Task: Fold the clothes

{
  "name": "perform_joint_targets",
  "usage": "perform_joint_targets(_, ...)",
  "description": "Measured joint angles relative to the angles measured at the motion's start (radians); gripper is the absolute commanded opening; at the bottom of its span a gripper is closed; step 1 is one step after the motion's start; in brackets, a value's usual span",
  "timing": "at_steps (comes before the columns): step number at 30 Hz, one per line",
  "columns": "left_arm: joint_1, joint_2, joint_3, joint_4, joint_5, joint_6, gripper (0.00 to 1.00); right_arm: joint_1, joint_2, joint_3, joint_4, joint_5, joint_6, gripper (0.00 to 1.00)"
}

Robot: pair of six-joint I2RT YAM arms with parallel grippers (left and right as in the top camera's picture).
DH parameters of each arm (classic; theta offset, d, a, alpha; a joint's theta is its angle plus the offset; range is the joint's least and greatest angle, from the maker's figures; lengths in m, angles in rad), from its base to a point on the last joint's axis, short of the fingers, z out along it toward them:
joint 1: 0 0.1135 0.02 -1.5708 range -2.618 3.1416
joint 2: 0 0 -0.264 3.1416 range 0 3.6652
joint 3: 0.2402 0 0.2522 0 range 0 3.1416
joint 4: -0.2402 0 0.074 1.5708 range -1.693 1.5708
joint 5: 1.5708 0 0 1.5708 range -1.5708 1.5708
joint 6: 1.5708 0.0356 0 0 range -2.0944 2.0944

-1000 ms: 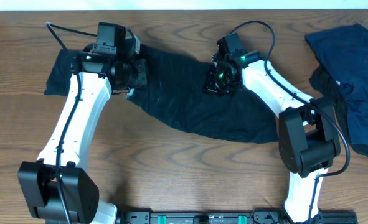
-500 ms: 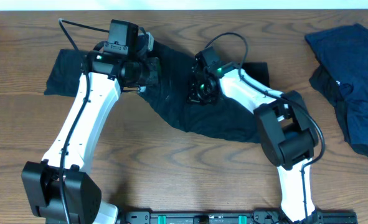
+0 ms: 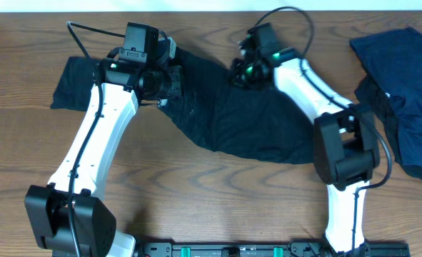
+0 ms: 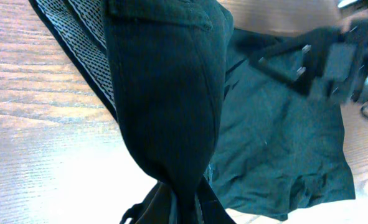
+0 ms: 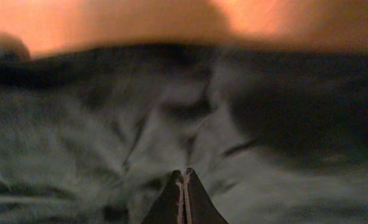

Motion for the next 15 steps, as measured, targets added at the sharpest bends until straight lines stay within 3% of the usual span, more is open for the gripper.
perform_joint_targets(15,0.0,0.0,0.0,0.007,0.0,-0.008,0.06,0.011,0.129,-0.002,0.178,0.045,0.002,0.01)
